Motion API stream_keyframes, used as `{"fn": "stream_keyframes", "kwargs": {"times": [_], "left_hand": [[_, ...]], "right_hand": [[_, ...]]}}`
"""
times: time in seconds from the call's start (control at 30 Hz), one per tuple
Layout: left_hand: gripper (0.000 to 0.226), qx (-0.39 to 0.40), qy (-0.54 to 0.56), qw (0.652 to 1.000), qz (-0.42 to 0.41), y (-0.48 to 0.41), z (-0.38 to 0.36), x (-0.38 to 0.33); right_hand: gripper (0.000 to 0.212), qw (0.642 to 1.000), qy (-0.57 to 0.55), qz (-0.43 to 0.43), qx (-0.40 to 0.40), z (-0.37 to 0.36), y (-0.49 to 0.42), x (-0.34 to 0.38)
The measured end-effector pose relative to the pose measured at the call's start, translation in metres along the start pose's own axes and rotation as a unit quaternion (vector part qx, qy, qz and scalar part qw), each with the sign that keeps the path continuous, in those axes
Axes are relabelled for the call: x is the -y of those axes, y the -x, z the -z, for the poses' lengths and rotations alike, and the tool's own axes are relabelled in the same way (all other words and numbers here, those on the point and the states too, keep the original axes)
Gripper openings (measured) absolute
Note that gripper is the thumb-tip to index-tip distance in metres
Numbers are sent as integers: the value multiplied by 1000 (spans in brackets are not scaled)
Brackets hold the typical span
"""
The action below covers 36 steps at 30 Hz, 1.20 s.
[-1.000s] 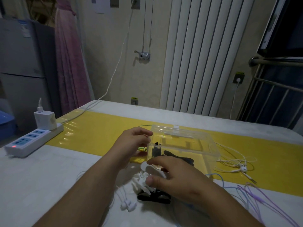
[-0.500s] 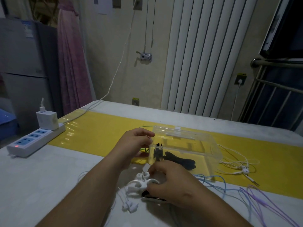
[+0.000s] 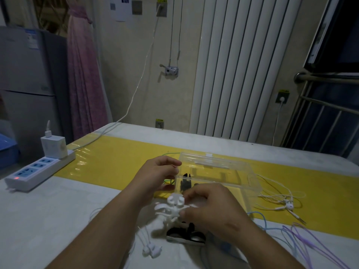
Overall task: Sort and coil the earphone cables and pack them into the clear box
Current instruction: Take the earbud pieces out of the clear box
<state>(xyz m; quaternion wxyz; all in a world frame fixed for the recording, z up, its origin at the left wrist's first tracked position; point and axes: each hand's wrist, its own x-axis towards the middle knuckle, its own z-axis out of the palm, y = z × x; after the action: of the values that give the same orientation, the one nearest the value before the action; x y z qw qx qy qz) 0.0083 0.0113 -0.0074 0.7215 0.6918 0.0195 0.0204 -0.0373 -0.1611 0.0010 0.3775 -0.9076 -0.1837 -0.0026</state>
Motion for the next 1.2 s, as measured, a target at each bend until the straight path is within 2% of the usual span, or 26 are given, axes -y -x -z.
{"fn": "stream_keyframes", "kwargs": {"times": [0.07, 0.2, 0.37, 0.47, 0.6, 0.67, 0.87, 0.97, 1.07, 1.13, 1.2], "left_hand": [[17, 1, 1, 1000, 1, 0, 0, 0], [17, -1, 9, 1000, 3, 0, 0, 0], [17, 0, 16, 1000, 5, 0, -1, 0], [17, 2, 17, 1000, 7, -2, 0, 0], [17, 5, 16, 1000, 8, -1, 0, 0], [17, 4, 15, 1000, 8, -1, 0, -1], [17, 3, 8, 1000, 5, 0, 0, 0], [17, 1, 8, 1000, 5, 0, -1, -1], [17, -3, 17, 1000, 5, -1, -2, -1], [17, -4, 17, 1000, 7, -1, -2, -1], [17, -3, 17, 1000, 7, -1, -3, -1]], "right_hand": [[15, 999, -24, 3, -22, 5, 0, 1], [28, 996, -74, 7, -52, 16, -1, 0], [20, 981, -162, 9, -107, 27, -1, -1], [23, 962, -193, 38, -190, 35, -1, -3], [23, 928, -171, 54, -328, 45, -7, -15], [19, 918, -147, 45, -364, 49, -11, -21], [15, 922, -73, 19, -381, 48, -20, -31], [21, 918, -45, 23, -392, 45, -26, -28], [18, 916, 27, 43, -397, 42, -27, -24], [16, 934, 54, 35, -351, 39, -29, -27], [23, 962, 74, 4, -262, 36, -31, -28]]}}
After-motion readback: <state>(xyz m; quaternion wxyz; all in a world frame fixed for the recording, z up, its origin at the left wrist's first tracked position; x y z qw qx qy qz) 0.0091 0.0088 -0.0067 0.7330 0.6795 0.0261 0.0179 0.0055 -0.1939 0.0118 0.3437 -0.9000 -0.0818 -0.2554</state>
